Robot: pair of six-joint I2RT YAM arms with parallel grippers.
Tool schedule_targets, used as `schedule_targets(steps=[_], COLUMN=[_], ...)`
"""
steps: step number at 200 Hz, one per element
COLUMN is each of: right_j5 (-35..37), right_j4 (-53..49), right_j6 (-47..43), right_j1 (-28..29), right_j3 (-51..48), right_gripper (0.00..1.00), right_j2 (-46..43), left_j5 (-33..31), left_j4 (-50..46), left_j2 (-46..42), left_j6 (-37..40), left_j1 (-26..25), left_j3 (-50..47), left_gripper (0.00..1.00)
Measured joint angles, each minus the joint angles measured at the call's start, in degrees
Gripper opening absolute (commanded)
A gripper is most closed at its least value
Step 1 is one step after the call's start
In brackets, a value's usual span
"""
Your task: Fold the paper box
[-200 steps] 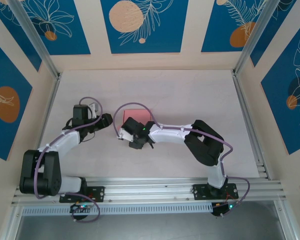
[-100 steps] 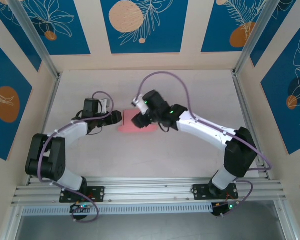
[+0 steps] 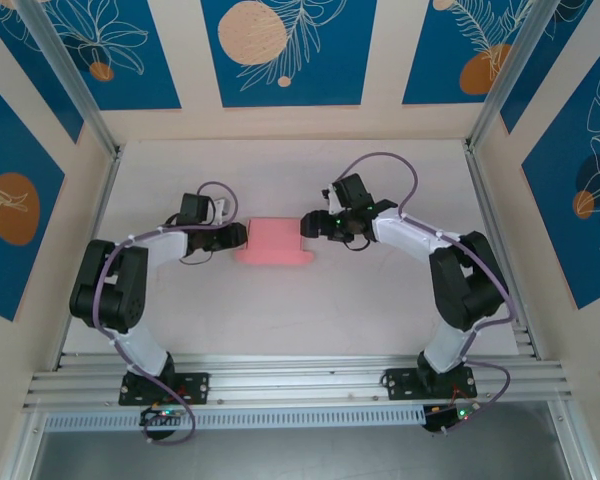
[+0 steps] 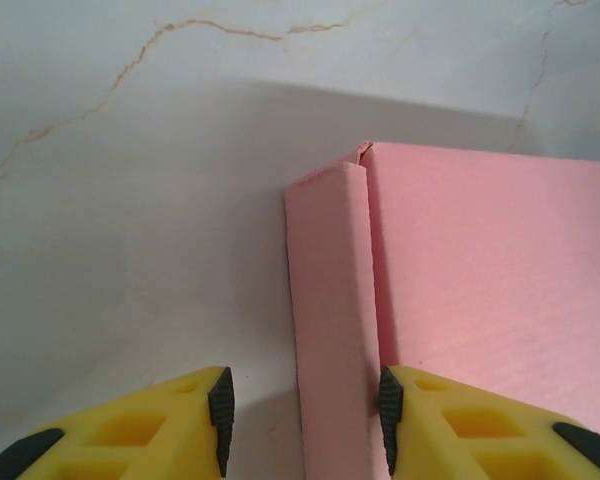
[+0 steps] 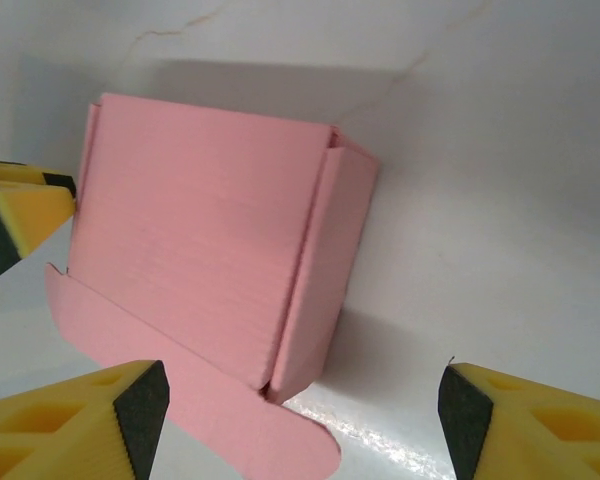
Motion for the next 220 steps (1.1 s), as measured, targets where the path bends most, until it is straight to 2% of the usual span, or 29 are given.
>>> schedule_targets(steps=[49,137,160,182,198,220], right_j5=[-9.0,-19.0,-20.2,-21.2,-21.6,-22.9], right_j4=[9.2,26.6,29.9,32.4,33.5,34.0], right_j6=[7.5,18.4,20.6,22.4,24.1,25.6], right_j1=[-2.0,-1.2,-0.5,-0.1,0.0,-0.3], right_j3=[-2.0,-4.2,-4.2,-4.2,-4.2,-4.2], right_gripper=[0.74,0.75,0.68,0.52,0.46,0.46], right_j2=[6.8,12.7,13.5,13.9,13.9,13.8], left_j5=[0.2,1.5,1.5,1.5,1.5,1.3], left_j4=[1.4,4.3,4.8,5.4,5.7,5.9], left_j2=[0.5,1.4,1.4,1.4,1.4,0.0], left_j6=[-0.5,-1.7,-2.0,-2.2,-2.3,-2.3], left_j1=[0.2,1.4,1.4,1.4,1.5,1.7], left_j3=[0.0,-0.3,-0.6,-1.0,-1.3,-2.9], left_gripper=[0.29,0.27,0.27,0.28,0.36,0.71])
